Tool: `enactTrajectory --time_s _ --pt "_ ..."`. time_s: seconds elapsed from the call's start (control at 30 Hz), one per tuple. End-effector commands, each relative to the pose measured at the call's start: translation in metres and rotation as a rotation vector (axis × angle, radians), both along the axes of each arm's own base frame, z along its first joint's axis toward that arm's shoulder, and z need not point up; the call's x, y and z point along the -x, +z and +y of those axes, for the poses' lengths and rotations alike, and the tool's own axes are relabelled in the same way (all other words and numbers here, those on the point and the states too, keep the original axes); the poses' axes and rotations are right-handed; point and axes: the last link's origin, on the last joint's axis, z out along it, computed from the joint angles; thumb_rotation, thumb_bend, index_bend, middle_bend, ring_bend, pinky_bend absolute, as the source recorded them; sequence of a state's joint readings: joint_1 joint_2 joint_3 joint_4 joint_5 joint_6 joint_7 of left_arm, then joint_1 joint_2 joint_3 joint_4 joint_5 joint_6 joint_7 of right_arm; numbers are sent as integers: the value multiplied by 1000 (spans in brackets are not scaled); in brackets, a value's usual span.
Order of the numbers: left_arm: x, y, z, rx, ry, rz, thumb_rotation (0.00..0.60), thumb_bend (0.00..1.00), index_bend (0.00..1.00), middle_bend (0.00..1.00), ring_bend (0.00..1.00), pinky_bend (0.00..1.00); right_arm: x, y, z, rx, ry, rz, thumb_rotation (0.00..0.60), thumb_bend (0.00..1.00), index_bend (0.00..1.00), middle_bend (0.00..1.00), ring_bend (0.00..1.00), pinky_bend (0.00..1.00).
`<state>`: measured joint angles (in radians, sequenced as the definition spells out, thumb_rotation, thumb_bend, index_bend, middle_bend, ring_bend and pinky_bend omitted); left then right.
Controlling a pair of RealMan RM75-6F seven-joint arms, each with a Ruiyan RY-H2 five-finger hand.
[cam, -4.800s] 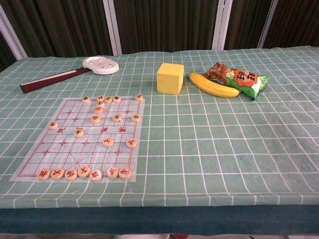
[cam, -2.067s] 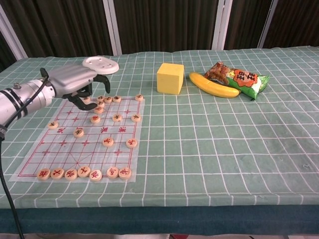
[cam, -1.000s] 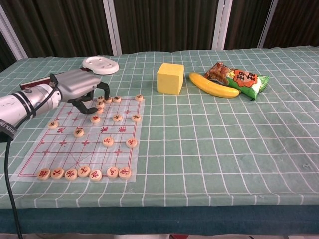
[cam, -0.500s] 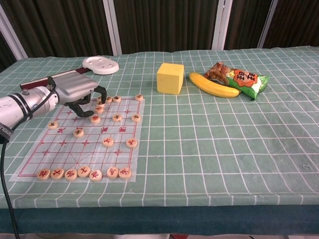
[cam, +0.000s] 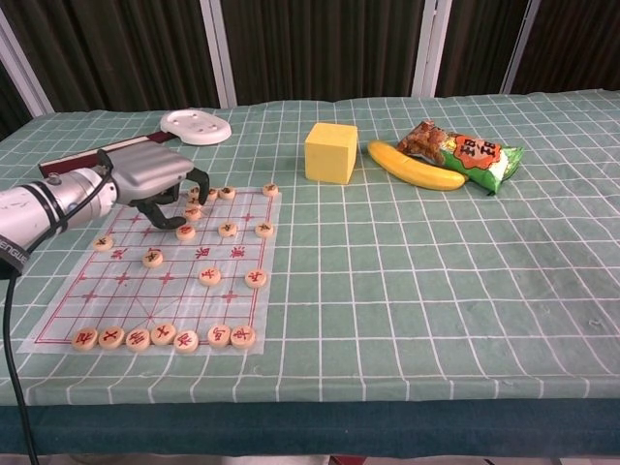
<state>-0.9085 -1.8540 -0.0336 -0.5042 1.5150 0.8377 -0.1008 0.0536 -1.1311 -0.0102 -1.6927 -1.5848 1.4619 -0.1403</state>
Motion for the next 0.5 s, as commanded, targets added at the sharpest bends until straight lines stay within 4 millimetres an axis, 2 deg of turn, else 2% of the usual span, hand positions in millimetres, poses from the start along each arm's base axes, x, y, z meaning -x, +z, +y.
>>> enactTrajectory --time_s 0.03,0.5 --pt "0 0 1 -2 0 4 600 333 421 1000 1000 1000 0 0 0 2 -1 0 600 188 0 0 0 0" --pt "5 -1 0 2 12 17 600 331 455 1000 1000 1000 1 -1 -1 1 -5 5 600 189 0 0 0 0"
